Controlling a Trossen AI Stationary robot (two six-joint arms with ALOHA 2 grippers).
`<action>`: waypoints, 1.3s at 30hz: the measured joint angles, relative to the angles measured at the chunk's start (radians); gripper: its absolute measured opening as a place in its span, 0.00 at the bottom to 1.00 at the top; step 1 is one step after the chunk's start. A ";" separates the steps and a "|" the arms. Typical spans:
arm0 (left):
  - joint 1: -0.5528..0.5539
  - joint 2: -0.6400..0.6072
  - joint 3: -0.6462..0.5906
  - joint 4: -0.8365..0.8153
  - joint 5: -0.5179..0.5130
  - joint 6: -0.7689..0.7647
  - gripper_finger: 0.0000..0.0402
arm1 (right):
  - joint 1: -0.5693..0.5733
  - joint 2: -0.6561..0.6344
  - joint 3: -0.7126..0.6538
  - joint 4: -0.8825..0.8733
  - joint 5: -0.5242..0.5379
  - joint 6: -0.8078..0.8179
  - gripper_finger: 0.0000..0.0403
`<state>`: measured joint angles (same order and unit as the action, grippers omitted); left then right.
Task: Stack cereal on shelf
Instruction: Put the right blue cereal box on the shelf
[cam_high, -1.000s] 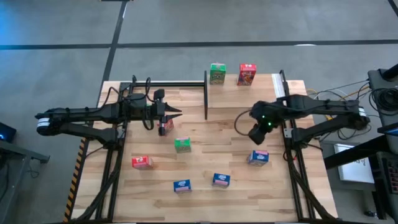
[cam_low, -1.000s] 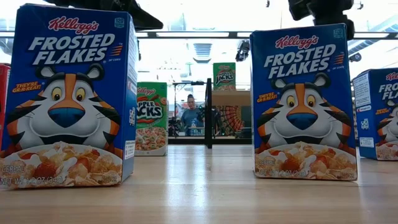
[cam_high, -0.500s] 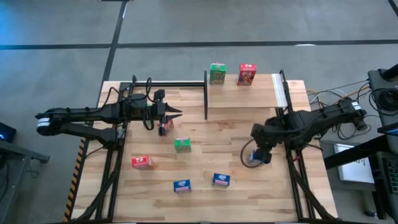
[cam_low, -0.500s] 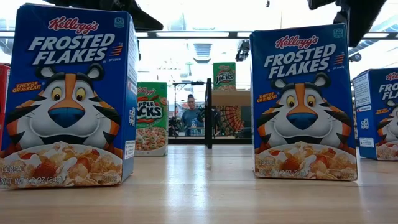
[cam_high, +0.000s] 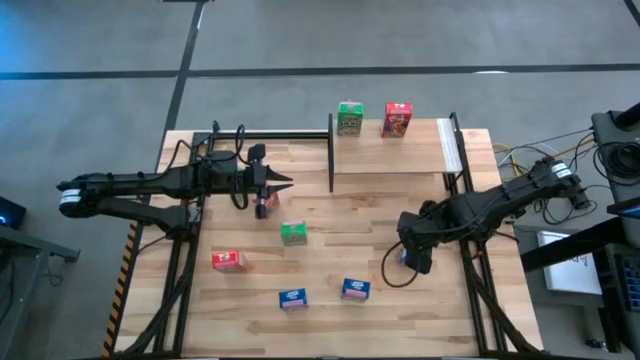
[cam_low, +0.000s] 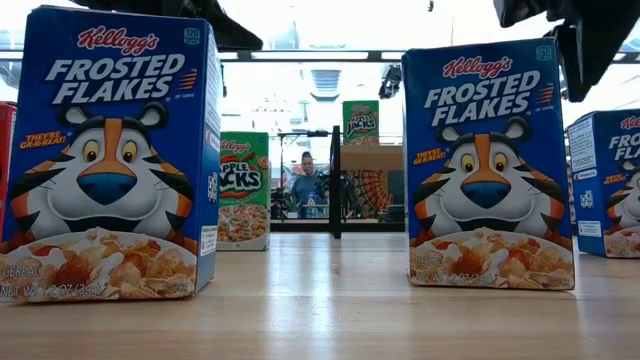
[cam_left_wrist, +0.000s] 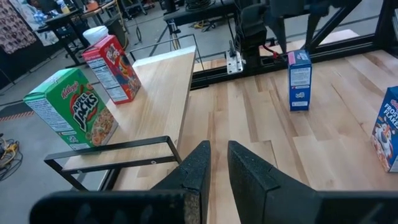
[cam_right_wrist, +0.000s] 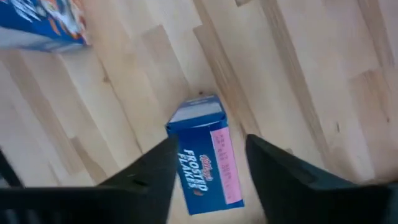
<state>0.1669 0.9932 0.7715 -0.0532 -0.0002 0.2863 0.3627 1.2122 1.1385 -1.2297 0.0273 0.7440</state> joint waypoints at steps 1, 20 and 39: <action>0.000 0.001 0.000 0.000 0.000 0.000 0.09 | 0.008 0.009 0.000 0.000 -0.001 -0.007 0.51; 0.000 0.002 0.000 0.001 0.000 -0.008 0.09 | 0.046 0.080 -0.002 -0.039 -0.008 -0.004 0.62; 0.000 0.002 0.000 0.001 0.000 -0.008 0.09 | 0.045 0.171 -0.002 -0.051 -0.036 -0.052 0.52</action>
<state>0.1669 0.9951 0.7715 -0.0525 -0.0002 0.2784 0.4080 1.3829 1.1366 -1.2810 -0.0089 0.6918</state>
